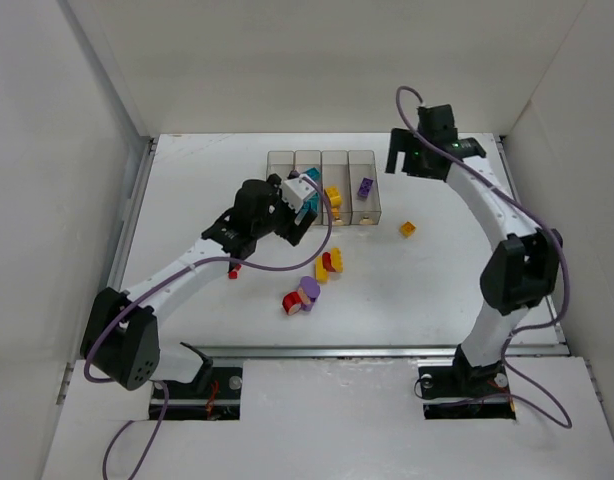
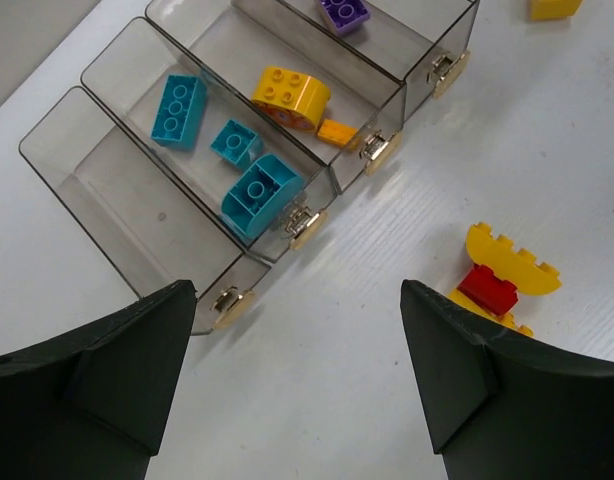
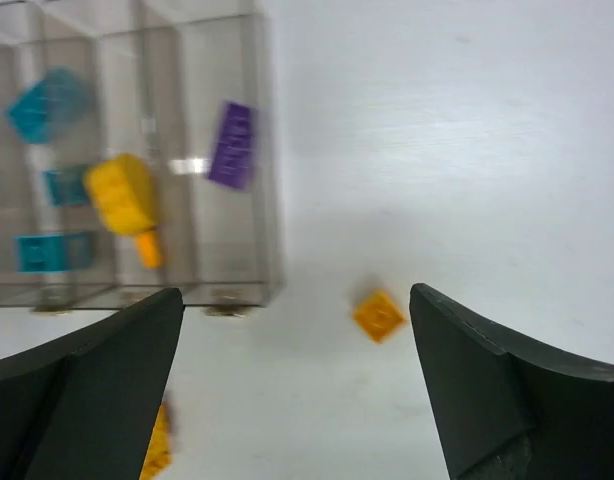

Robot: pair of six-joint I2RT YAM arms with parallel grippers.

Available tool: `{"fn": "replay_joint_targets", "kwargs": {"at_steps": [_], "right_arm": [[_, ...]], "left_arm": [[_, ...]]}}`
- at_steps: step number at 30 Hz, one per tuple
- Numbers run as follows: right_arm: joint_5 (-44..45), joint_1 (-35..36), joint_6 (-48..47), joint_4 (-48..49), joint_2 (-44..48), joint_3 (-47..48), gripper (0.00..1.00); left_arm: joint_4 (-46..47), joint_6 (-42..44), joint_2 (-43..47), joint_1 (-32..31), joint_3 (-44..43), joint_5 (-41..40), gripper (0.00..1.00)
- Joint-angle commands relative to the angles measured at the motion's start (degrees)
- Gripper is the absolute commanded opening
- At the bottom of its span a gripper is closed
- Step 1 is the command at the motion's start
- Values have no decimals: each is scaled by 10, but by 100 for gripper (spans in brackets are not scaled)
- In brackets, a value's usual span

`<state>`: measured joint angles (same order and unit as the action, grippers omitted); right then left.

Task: Sort the legos into containers by color

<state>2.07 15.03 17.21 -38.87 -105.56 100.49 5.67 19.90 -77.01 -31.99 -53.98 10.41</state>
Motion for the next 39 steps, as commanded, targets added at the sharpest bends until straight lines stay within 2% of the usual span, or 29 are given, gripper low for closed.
{"fn": "replay_joint_targets", "kwargs": {"at_steps": [1, 5, 8, 13, 16, 19, 27, 31, 32, 33, 34, 35, 39], "right_arm": [[73, -17, -57, -44, 22, -83, 100], [58, -18, -122, -45, 22, -151, 100], [51, -18, -183, -10, 17, -194, 100], [45, -18, -296, 26, 11, -231, 100], [56, -18, -330, 70, 17, -248, 100], [27, -18, -342, 106, -11, -248, 100], [0, -23, -387, 132, -59, -224, 95], [-8, -23, -388, 110, -79, -196, 84], [-8, -23, -387, 110, -79, -196, 78], [-8, -23, -382, 110, -79, -196, 58], [-8, -23, -373, 110, -79, -190, 51], [-8, -23, -373, 102, -84, -190, 47], [-8, -23, -361, 86, -73, -196, 59]], "left_arm": [[41, -18, 20, 3, 6, 0, 81], [46, -18, 14, 3, 6, 0, 81], [51, -13, 14, 3, 6, -11, 81], [57, -13, 26, 9, 24, -16, 81], [57, -13, 31, 9, 24, -21, 81], [62, -13, 31, 9, 35, -22, 81], [67, 3, 31, 9, 30, -37, 82], [72, 8, 31, 9, 30, -43, 82], [72, 8, 31, 9, 30, -43, 82], [72, 8, 31, 9, 30, -43, 82], [72, 8, 31, 9, 30, -43, 82], [72, 8, 31, 9, 30, -43, 82], [78, 20, 31, 9, 30, -43, 82]]}}
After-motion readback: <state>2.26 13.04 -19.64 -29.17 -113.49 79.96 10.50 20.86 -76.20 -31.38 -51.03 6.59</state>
